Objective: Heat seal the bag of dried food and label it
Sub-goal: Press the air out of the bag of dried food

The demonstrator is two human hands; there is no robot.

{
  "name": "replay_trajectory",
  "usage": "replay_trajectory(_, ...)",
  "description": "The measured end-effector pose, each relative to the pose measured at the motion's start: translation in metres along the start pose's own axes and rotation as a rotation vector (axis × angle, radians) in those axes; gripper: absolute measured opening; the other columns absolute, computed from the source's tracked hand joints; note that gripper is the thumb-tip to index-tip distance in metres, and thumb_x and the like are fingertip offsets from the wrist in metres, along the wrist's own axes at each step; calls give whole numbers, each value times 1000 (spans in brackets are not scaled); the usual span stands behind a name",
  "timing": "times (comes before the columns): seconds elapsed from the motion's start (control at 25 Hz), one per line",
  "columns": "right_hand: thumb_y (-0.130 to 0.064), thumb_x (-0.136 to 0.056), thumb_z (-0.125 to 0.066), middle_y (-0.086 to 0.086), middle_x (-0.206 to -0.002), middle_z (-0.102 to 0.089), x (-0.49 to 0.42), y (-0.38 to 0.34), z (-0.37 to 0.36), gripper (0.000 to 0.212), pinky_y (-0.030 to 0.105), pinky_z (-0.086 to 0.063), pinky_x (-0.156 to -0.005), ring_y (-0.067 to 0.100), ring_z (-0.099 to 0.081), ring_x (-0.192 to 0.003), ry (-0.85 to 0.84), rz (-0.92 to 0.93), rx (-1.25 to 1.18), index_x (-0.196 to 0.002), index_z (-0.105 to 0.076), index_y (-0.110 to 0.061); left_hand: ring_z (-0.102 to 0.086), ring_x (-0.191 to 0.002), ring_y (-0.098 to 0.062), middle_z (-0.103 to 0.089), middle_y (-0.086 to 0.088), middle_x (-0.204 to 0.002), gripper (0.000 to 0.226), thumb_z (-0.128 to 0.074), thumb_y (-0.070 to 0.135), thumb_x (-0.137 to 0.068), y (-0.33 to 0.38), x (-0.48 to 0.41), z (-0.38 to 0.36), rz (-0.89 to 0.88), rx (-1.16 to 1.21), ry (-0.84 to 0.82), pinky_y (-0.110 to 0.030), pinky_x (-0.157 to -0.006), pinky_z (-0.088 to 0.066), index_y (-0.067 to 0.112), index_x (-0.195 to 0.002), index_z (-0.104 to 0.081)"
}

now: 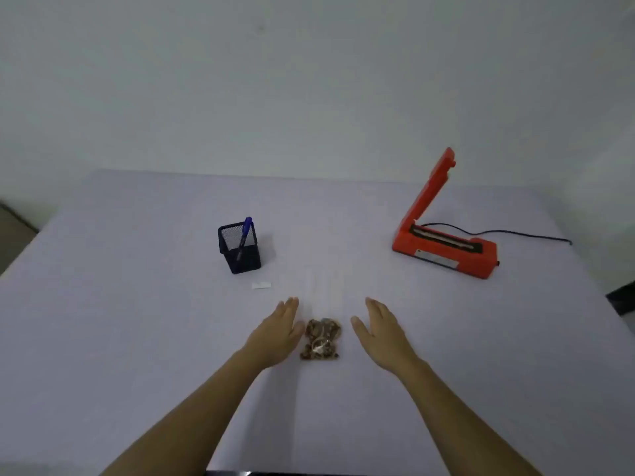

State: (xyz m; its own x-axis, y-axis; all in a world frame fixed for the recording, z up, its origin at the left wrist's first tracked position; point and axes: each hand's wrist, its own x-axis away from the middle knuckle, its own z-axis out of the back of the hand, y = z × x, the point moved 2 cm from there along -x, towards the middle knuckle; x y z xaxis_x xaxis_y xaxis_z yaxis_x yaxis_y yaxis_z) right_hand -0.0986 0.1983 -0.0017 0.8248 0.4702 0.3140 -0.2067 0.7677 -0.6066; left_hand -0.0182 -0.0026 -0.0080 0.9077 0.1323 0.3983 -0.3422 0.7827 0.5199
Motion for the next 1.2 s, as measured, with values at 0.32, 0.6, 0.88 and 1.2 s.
replay_trajectory(0.32, -31, -91, -56, 5, -114, -60, -45, 8, -42, 45, 21, -38, -85, 12, -52, -96, 10, -255, -437, -129, -48, -8, -55, -106, -21, -59, -10, -123, 48, -51, 32, -94, -6, -48, -17, 350, 537, 281, -26, -89, -40, 9, -135, -44)
replay_trajectory(0.6, -21, -88, -61, -3, -90, -67, -62, 7, -51, 12, 10, -46, -70, 12, -63, -86, 52, -230, -676, -98, -66, -15, -61, -88, -17, -64, -5, -96, 34, -59, 28, -90, -23, -63, -20, 318, 898, 108, -31, -84, -53, 10, -119, -60)
replay_trajectory(0.88, -19, -86, -65, -2, -85, -71, -50, 10, -52, 4, 18, -52, -74, 10, -66, -81, 51, -204, -820, -86, -68, -21, -62, -81, -13, -69, -7, -89, 15, -61, 18, -89, -28, -51, -9, 186, 997, -4, -22, -77, -51, 9, -98, -70)
replay_trajectory(1.2, -22, -78, -73, -2, -100, -71, -53, 8, -53, 29, 24, -54, -80, 10, -67, -93, -111, -204, -883, -105, -64, -24, -66, -96, -18, -71, -6, -97, 34, -72, 20, -79, -24, -52, -15, 91, 952, -119, -27, -88, -52, 18, -112, -63)
